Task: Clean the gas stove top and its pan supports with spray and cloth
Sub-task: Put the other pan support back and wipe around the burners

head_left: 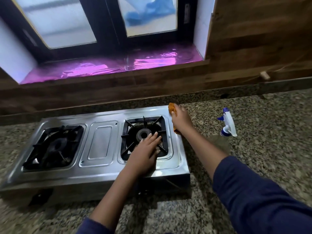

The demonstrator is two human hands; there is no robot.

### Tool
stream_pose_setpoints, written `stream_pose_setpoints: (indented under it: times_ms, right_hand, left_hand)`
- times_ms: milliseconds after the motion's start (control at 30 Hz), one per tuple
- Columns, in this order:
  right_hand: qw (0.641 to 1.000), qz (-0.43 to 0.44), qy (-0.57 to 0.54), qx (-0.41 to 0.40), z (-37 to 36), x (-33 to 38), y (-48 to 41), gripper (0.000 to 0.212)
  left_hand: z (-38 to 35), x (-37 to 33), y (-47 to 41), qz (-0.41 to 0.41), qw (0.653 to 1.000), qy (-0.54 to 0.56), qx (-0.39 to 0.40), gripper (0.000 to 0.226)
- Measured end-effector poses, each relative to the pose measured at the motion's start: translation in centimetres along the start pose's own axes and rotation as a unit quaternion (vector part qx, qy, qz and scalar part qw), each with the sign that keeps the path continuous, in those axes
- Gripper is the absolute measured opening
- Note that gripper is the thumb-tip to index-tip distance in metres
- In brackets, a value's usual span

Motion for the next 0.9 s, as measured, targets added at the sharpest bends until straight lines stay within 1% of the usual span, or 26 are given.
stream_pose_setpoints:
  times_ms: [100,200,300,367,433,533,633,733,900]
  right_hand:
    - [0.999,0.032,-0.042,0.006,0.7,-1.1,4.1,0.043]
    - [0.996,0.070,-0.058,0.018,1.9,-2.6,10.4,0.041]
    - [0.995,0.092,-0.041,0.027,2.8,-3.9,16.4,0.042]
    - [0.995,0.097,-0.018,0.023,2.7,-4.5,18.4,0.044]
    - [0.995,0.097,-0.001,0.012,2.4,-4.4,18.6,0.043]
    - [0.995,0.093,0.026,-0.002,1.8,-3.3,16.3,0.043]
    - [0.995,0.080,0.058,0.000,1.2,-2.1,12.7,0.047]
    - [0.996,0.061,0.061,0.009,0.8,-1.6,10.4,0.049]
    - [0.994,0.081,0.068,-0.008,0.9,-2.1,12.1,0.046]
  left_hand:
    - [-0.1,-0.1,0.0,0.004,1.000,0.000,-0.010,0.054]
    - [-0.3,-0.1,0.2,-0.001,1.000,-0.010,-0.020,0.051]
    - [-0.4,0.0,0.1,-0.007,1.000,-0.009,-0.021,0.050]
    - [-0.4,0.0,0.0,-0.009,1.000,-0.004,-0.018,0.050]
    - [-0.4,0.0,0.0,-0.010,1.000,0.000,-0.015,0.049]
    - [-0.4,0.0,0.1,-0.012,1.000,-0.008,-0.013,0.049]
    - [-0.3,-0.2,0.2,-0.014,1.000,-0.013,-0.018,0.049]
    - [-0.3,-0.3,0.4,-0.014,0.999,-0.026,-0.019,0.050]
    - [-0.4,-0.1,0.5,-0.027,0.997,-0.065,-0.014,0.052]
Point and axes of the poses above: each hand's wrist, its own y-axis away from the middle knuckle, its own z-axis out of the back of the hand, x = y × z, the point moved 2 cm from there along -y, towards the middle knuckle, and after that the axes turned 4 degrees about -x, right-handed, at the moved point
